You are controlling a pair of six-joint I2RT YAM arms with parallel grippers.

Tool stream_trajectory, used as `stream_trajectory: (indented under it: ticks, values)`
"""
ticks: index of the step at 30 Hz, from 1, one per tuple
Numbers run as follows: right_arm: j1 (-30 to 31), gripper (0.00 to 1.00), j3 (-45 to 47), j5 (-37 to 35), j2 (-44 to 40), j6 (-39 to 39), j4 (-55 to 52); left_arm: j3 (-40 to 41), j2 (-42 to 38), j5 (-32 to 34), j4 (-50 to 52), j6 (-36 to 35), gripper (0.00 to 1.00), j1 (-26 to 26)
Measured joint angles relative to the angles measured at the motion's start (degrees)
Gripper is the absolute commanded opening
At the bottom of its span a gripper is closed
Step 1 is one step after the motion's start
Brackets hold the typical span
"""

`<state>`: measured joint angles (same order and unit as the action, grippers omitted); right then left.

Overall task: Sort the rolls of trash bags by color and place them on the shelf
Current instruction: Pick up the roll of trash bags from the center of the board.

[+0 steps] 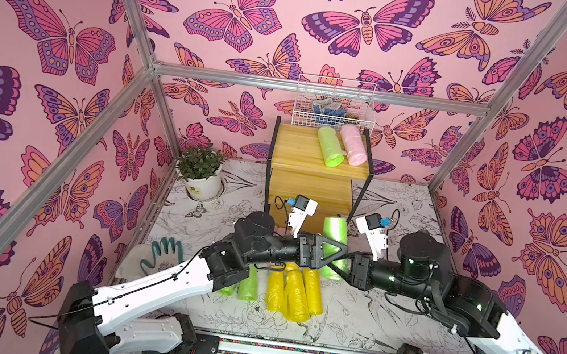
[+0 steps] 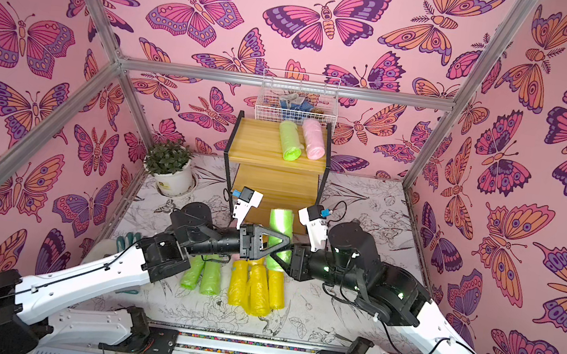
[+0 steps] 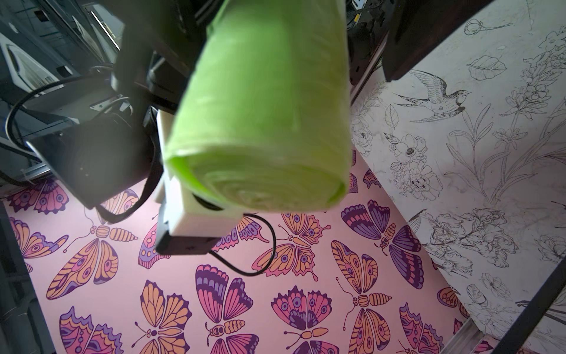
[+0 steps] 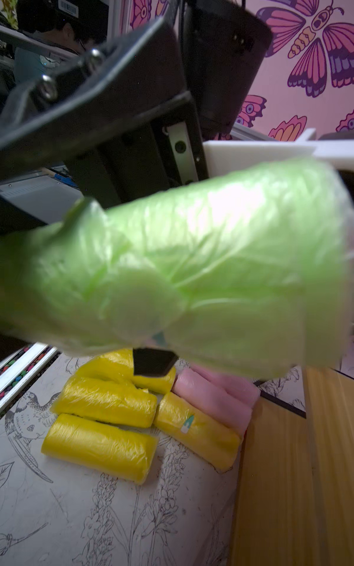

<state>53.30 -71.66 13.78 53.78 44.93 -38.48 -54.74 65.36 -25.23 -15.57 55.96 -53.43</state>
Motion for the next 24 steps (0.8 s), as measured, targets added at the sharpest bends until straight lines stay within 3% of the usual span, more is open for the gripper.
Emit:
stream_trajectory:
  ticks: [6, 9, 18, 24]
  values:
    - [0.0, 0.00, 0.0, 1.8, 1.0, 0.0, 1.3, 1.4, 0.3, 1.5, -4.7, 2.6, 0.70, -0.1]
    - [0.0, 0.00, 0.0, 1.9, 0.9, 0.0, 1.4, 2.3, 0.0, 2.5, -6.2, 3.4, 0.64, -0.2]
    - [0.0, 0.00, -0.3, 1.3, -0.1, -0.4, 1.1, 4.8, -4.1, 5.8, -7.6, 4.6, 0.69, -0.1]
    - [0.0, 0.00, -0.7, 1.3, -0.1, -0.4, 1.0, 4.9, -4.3, 6.0, -8.4, 5.0, 0.65, 0.0]
